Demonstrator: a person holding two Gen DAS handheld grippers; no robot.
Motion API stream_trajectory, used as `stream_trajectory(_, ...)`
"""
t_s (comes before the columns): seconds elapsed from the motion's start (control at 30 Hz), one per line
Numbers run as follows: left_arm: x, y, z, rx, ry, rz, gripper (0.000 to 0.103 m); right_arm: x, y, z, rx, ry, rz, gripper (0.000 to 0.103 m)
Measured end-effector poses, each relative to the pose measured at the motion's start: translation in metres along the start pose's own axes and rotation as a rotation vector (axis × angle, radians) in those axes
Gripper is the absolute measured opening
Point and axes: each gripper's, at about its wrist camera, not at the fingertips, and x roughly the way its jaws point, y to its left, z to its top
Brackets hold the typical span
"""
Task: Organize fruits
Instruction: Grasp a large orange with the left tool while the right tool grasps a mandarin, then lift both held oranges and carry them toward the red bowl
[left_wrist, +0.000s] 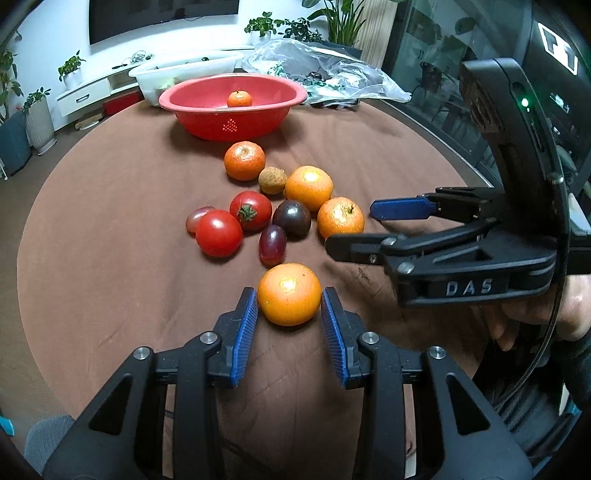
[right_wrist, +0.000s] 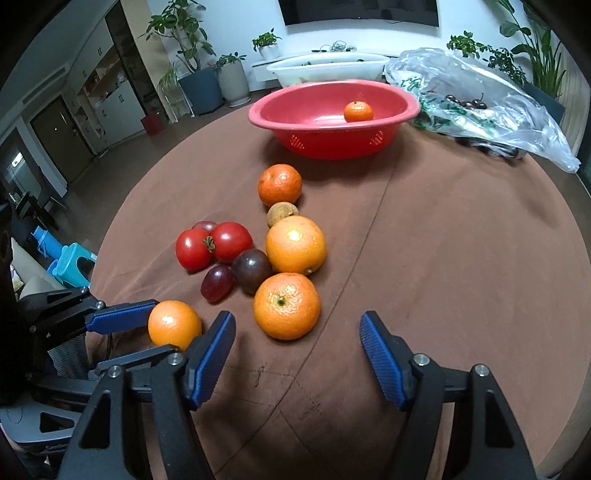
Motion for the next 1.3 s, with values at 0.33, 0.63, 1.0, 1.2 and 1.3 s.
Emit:
stream_trajectory(0.33,0.009,0.0,0.008,0.006,0.014,-0.021,0.035,0.003,0.004,0.001,-0.035,0.013,-0.005,0.063)
stream_trajectory(0.63,0.018,-0.003,0.018,0.018,0.034,-0.024,0.035,0.0,0.004,0.002,-0.037,0.017,0.008,0.042)
stream_trajectory(1.0,0.025,0.0,0.014,-0.008,0.027,-0.04,0.034,-0.011,0.002,-0.001,-0.015,-0.002,0.01,0.04)
stream_trajectory(1.2,0.015,0.008,0.01,-0.027,0.006,-0.04,0.034,-0.016,-0.003,0.0,0.006,-0.013,0.019,0.04)
stream_trajectory(1.3,0.008,0.013,0.008,-0.041,-0.001,-0.044,0.034,-0.019,-0.006,-0.001,0.02,-0.019,0.021,0.04)
